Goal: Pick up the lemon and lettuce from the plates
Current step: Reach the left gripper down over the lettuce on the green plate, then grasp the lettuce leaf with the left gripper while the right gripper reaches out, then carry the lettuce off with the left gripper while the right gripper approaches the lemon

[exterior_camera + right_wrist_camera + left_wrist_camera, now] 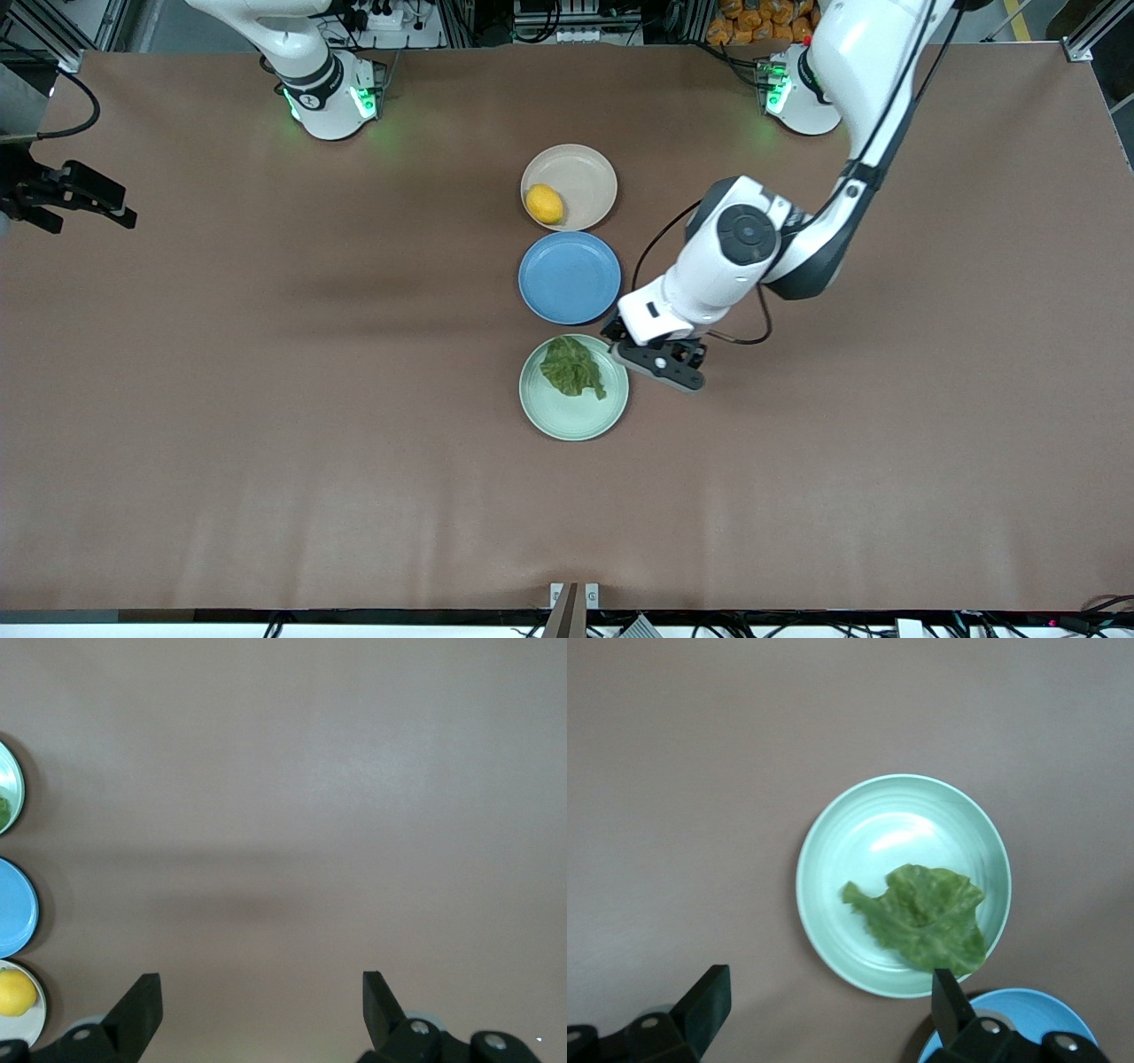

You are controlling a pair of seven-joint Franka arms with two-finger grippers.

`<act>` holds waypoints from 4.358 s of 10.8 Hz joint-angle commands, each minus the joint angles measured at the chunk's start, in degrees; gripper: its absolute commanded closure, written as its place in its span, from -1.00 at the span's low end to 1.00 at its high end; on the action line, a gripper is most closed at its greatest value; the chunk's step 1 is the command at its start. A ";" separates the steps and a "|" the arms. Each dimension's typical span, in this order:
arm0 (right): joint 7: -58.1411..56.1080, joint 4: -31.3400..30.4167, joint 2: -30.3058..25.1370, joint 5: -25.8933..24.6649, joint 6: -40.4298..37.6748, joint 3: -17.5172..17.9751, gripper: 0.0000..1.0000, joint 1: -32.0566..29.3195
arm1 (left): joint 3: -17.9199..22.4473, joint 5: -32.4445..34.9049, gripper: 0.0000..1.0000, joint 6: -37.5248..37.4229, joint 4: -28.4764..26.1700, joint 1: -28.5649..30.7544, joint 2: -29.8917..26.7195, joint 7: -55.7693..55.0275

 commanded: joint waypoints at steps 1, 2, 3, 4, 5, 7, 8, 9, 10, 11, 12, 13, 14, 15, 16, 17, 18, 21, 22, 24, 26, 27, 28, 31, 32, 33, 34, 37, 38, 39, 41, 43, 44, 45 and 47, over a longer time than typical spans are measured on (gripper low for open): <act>-0.35 -0.42 0.52 0.60 0.30 0.31 -1.00 -0.33 | 0.23 3.14 -1.00 5.03 1.17 -1.80 4.11 -0.47; -0.35 -0.50 1.04 0.60 0.30 0.39 -1.00 -0.33 | 0.23 3.23 -1.00 6.96 1.17 -2.76 5.43 -0.64; -0.35 -0.94 1.31 0.60 0.30 0.39 -1.00 -0.15 | 0.41 3.05 -1.00 8.46 1.17 -4.42 6.66 -1.17; -0.35 -1.64 1.66 0.60 0.39 0.39 -1.00 -0.15 | 0.50 2.79 -1.00 8.73 1.25 -5.05 8.07 -1.87; -0.35 -1.82 2.36 0.60 0.39 0.39 -1.00 -0.15 | 0.67 2.96 -1.00 9.87 1.52 -5.84 9.04 -3.44; 0.09 -2.00 3.50 0.60 0.48 0.48 -1.00 0.11 | 1.55 2.96 -1.00 13.29 1.52 -7.77 10.80 -4.95; 0.36 -2.00 3.86 0.60 0.48 0.39 -1.00 0.55 | 2.68 2.96 -1.00 14.87 1.61 -8.91 11.85 -4.95; 0.36 -2.00 4.30 0.60 0.65 0.39 -1.00 0.64 | 3.83 2.88 -0.90 17.15 1.69 -10.23 13.16 -5.13; 0.36 -2.00 5.00 0.60 0.57 0.48 -1.00 0.64 | 4.79 2.87 -0.91 19.26 1.78 -11.02 14.40 -5.65; 0.36 -2.00 5.53 0.60 0.57 0.39 -1.00 0.64 | 5.24 2.87 -0.92 19.98 2.39 -11.64 15.19 -6.35; 0.36 -2.09 5.71 0.60 0.57 0.39 -1.00 0.99 | 5.50 2.87 -0.91 20.07 2.83 -11.82 15.89 -6.71; 0.36 -2.35 5.79 0.60 0.57 0.48 -1.00 1.17 | 5.59 2.87 -0.90 20.07 3.27 -11.91 16.34 -6.71; 0.36 -2.61 5.80 0.60 0.57 0.48 -1.00 1.34 | 5.68 3.05 -0.85 20.42 3.54 -11.91 16.86 -6.54; 0.36 -2.61 5.88 0.60 0.57 0.48 -1.00 1.60 | 6.99 3.75 -0.31 21.64 4.32 -12.61 17.91 -6.01; 0.36 -2.61 6.14 0.60 0.48 0.39 -1.00 1.96 | 9.09 5.15 0.30 22.09 4.42 -14.70 18.01 -6.70; 0.36 -2.70 6.32 0.69 0.13 0.48 -1.00 2.39 | 10.16 5.16 0.32 22.18 4.42 -15.33 18.01 -6.71; 0.44 -3.75 6.41 0.69 0.22 0.48 -1.00 2.83 | 10.17 5.25 0.32 22.18 4.42 -15.34 18.01 -6.62; 0.45 -7.61 6.41 5.95 1.09 0.48 -1.00 3.54 | 11.31 5.51 1.00 22.18 4.42 -15.08 17.05 -6.36; 0.45 -8.84 6.41 6.57 2.14 0.48 -1.00 3.71 | 11.40 5.25 1.00 21.92 4.42 -15.07 16.00 -7.32; 1.58 -10.25 6.41 6.67 2.41 0.48 -1.00 5.47 | 11.31 4.90 1.00 20.26 3.81 -13.24 12.58 -7.76; 6.49 -11.49 6.41 6.67 2.94 0.48 -1.00 8.18 | 11.13 4.72 1.00 10.28 5.29 -11.92 7.76 -7.59; 8.34 -12.19 6.32 6.67 3.38 0.48 -1.00 9.24 | 10.87 4.11 1.00 6.40 5.21 -10.60 4.86 -7.59; 8.79 -12.63 6.32 6.67 3.64 0.48 -1.00 10.04 | 10.78 1.23 1.00 3.49 5.04 -9.37 2.04 -7.59; 9.49 -16.39 5.97 9.73 7.23 0.57 -1.00 12.67 | 10.78 -1.26 1.00 -7.74 4.86 -3.41 -4.12 -6.98; 10.98 -18.24 5.36 10.27 8.38 0.66 -1.00 14.25 | 10.96 -0.12 1.00 -12.31 4.51 -1.12 -5.53 -5.84; 13.43 -18.78 5.09 10.71 8.48 0.57 -1.00 16.96 | 10.87 0.23 1.00 -15.66 4.33 1.60 -6.24 -2.26; 16.93 -18.87 5.18 10.80 9.00 0.66 -1.00 19.08 | 10.87 0.24 1.00 -18.05 4.33 4.15 -6.59 0.38; 22.33 -20.98 5.09 10.80 12.86 0.66 -1.00 29.96 | 11.57 0.67 1.00 -21.15 1.36 9.60 -6.43 -0.47; 22.68 -21.77 5.18 10.80 14.96 0.66 -1.00 33.65 | 11.22 0.68 1.00 -20.97 0.56 13.10 -5.55 -0.12; 24.86 -22.47 5.44 10.80 18.03 0.66 -1.00 37.95 | 11.31 0.42 1.00 -20.71 0.12 14.01 -4.33 -0.38; 33.36 -22.65 7.45 10.71 23.83 0.57 -1.00 46.47 | 11.48 0.24 1.00 -18.27 -2.60 14.80 -2.39 -1.26; 37.87 -22.48 10.35 10.71 27.01 0.57 -1.00 52.81 | 11.48 0.33 1.00 -11.94 -5.50 16.21 -0.28 -2.23; 40.06 -22.22 11.67 10.62 28.15 0.57 -1.00 55.54 | 11.48 0.33 1.00 -10.27 -5.51 16.30 1.38 -2.32; 42.78 -22.04 12.81 10.62 29.73 0.57 -1.00 58.44 | 11.48 0.33 1.00 -8.60 -5.34 16.30 2.79 -2.32; 46.05 -22.04 16.67 9.92 36.22 0.48 -1.00 64.16 | 11.48 0.41 1.00 -8.31 -4.90 16.21 3.42 -2.23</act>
